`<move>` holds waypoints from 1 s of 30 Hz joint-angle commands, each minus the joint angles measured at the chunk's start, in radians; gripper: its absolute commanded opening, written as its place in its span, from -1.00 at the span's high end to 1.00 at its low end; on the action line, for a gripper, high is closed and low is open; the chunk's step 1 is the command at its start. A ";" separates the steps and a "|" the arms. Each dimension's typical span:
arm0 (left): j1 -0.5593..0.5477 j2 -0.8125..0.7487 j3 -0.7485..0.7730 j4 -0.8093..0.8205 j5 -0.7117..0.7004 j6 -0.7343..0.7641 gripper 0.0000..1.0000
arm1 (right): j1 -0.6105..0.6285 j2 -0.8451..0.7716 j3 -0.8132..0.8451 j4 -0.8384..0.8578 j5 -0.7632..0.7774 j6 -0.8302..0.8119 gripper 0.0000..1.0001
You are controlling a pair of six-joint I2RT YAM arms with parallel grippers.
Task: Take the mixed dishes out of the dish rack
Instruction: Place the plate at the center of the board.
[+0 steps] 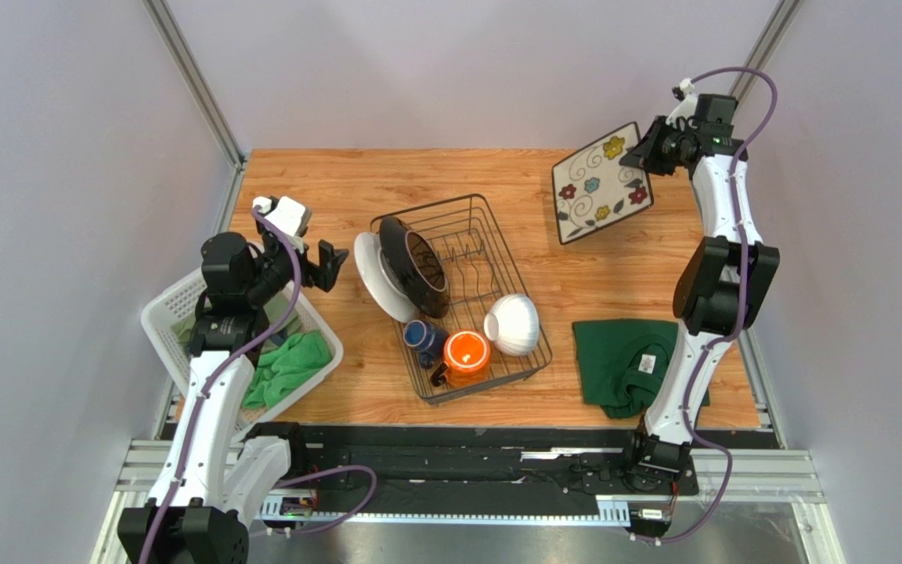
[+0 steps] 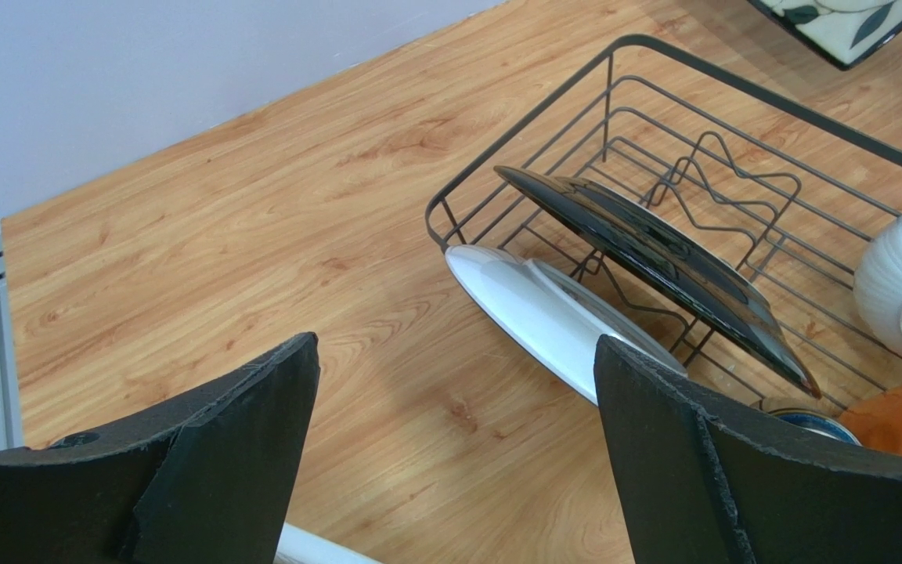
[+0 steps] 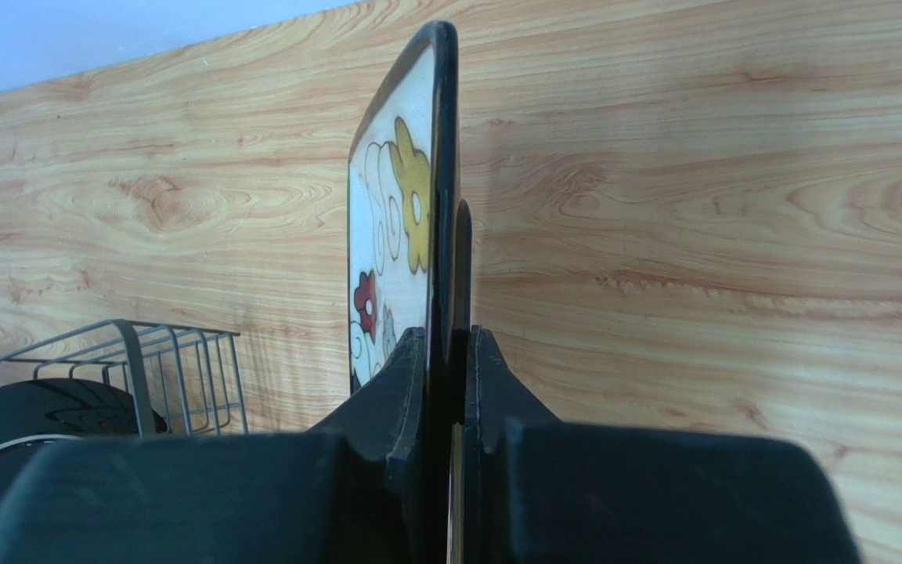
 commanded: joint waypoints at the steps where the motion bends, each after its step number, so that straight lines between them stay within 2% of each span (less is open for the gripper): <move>1: -0.001 -0.009 -0.009 0.040 0.014 0.033 -0.89 | -0.015 0.032 0.102 0.166 -0.174 0.050 1.00; 12: -0.001 -0.012 -0.023 0.044 0.020 0.050 -0.89 | -0.064 0.161 0.119 0.318 -0.266 0.159 1.00; 30: 0.000 0.003 -0.029 0.046 0.014 0.067 -0.89 | -0.084 0.291 0.211 0.267 -0.296 0.095 1.00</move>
